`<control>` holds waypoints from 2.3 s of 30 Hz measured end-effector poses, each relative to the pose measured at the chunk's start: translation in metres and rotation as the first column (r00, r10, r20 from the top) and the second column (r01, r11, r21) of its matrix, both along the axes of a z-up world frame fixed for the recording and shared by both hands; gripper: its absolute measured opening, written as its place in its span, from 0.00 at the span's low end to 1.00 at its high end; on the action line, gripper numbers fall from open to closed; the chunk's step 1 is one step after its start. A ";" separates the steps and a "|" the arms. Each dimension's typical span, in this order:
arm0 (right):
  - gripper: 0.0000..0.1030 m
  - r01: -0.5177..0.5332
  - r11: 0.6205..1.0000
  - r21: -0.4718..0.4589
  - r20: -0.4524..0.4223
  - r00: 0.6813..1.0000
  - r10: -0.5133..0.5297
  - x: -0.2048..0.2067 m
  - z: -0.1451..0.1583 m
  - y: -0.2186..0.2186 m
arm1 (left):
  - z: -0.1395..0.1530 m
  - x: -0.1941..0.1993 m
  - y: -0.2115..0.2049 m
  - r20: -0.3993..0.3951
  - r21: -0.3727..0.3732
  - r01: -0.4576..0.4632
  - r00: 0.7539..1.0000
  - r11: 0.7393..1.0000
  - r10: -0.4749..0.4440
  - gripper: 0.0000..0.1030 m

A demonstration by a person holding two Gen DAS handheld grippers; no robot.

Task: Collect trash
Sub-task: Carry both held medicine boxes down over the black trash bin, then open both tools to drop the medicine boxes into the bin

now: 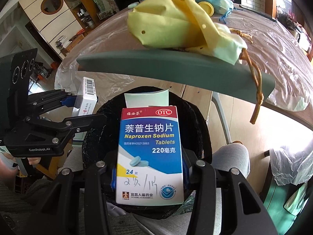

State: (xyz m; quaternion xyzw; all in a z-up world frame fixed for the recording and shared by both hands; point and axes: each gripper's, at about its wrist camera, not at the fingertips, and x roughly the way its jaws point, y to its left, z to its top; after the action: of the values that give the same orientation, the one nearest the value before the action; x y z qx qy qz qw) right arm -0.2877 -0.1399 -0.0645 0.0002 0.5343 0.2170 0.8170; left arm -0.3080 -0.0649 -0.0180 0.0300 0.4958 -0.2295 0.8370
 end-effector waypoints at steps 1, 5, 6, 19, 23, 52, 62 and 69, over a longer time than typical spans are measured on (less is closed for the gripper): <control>0.45 0.000 1.000 -0.004 -0.002 1.000 0.000 0.000 -0.001 0.001 | -0.001 0.000 0.000 -0.001 0.003 0.001 1.000 1.000 -0.001 0.53; 0.45 -0.001 1.000 -0.009 -0.012 1.000 0.001 0.002 -0.005 0.002 | -0.007 0.002 0.000 -0.008 0.014 0.002 1.000 1.000 -0.002 0.53; 0.45 0.000 1.000 -0.013 -0.013 1.000 0.000 0.002 -0.006 0.002 | -0.009 0.002 -0.001 -0.011 0.016 0.003 1.000 1.000 -0.003 0.53; 0.45 0.013 0.999 -0.044 -0.031 0.999 -0.015 0.004 -0.019 0.003 | -0.027 0.009 -0.003 -0.026 0.049 0.000 1.000 0.999 0.002 0.53; 0.45 0.024 0.998 -0.051 -0.036 0.999 -0.026 0.006 -0.024 0.005 | -0.033 0.012 -0.002 -0.030 0.061 -0.002 1.000 0.998 0.004 0.53; 0.64 0.066 0.996 -0.059 -0.042 0.997 -0.069 0.013 -0.044 0.002 | -0.063 0.025 -0.006 -0.061 0.107 -0.002 0.998 0.994 0.009 0.68; 0.69 0.052 0.993 -0.106 0.148 0.988 -0.036 -0.014 0.021 -0.016 | -0.019 0.006 0.005 0.022 0.049 -0.021 1.000 0.999 0.020 0.71; 0.92 0.108 0.994 -0.014 0.404 0.910 -0.093 -0.001 0.117 -0.045 | 0.061 -0.007 -0.009 0.236 -0.078 0.075 0.970 0.994 -0.054 0.93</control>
State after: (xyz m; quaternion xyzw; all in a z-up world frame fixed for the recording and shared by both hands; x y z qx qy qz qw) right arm -0.2886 -0.1852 0.0528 -0.0318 0.3579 0.1603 0.9194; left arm -0.3148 -0.0741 0.0430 0.0367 0.3822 -0.2727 0.8822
